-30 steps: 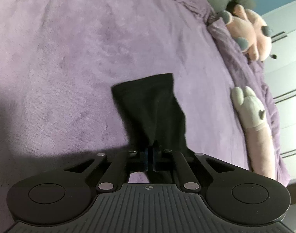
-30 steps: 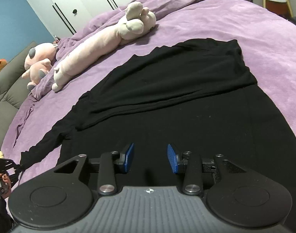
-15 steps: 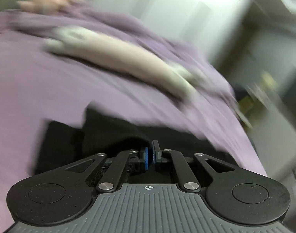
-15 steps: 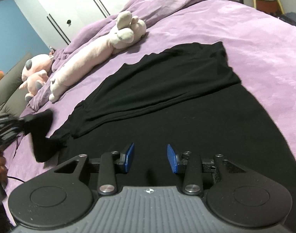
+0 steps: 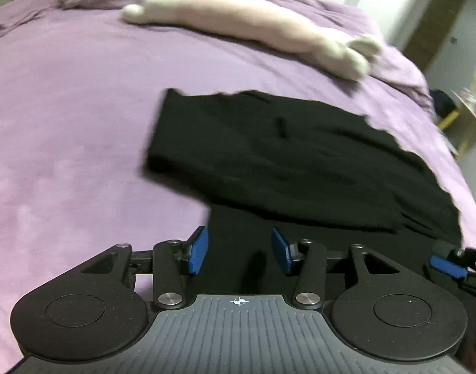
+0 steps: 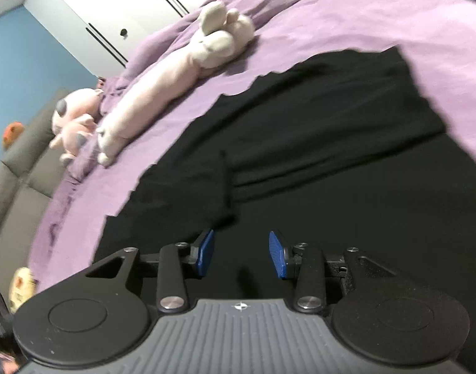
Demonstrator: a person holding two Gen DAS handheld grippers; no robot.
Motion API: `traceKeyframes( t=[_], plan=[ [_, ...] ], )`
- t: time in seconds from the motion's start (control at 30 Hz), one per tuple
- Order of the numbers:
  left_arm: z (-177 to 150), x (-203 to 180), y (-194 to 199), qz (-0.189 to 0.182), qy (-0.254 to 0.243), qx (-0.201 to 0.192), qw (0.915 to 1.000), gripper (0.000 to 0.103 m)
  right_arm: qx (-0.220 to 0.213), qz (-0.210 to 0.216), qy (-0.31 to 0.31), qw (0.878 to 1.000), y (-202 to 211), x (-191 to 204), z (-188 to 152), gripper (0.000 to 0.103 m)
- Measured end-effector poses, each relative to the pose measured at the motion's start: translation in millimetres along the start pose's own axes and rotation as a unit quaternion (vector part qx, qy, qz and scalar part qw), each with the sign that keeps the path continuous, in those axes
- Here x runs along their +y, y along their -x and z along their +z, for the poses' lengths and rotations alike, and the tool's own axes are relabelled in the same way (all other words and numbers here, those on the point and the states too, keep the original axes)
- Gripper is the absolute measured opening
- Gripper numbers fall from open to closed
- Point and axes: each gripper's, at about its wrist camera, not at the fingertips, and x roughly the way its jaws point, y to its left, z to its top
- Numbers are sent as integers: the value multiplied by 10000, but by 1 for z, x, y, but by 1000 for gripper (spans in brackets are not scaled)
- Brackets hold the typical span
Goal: Fold small clothes
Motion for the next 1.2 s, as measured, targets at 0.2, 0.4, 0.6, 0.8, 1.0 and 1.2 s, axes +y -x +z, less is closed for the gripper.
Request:
traceKeyframes(
  t=[0.2, 0.4, 0.6, 0.8, 1.0, 1.2],
  plan=[
    [3, 11, -3, 189, 85, 16, 9998, 51, 255, 249, -813, 9961, -52, 4, 17, 39],
    [-1, 11, -2, 227, -34, 9, 9997, 52, 377, 95, -286, 9988, -76, 34, 26, 5],
    [9, -3, -12, 267, -221, -18, 9994, 52, -1216, 540, 829, 9876, -8, 77, 60, 5],
    [19, -20, -29, 293, -364, 11, 9989, 53, -1552, -577, 1260, 9781, 21, 25, 76, 6],
    [22, -33, -40, 476, -628, 34, 9969, 55, -580, -1186, 251, 9909, -6, -57, 71, 18],
    [30, -32, -41, 497, -614, -6, 9969, 55, -579, -770, -297, 9949, -25, -62, 72, 29]
  ],
)
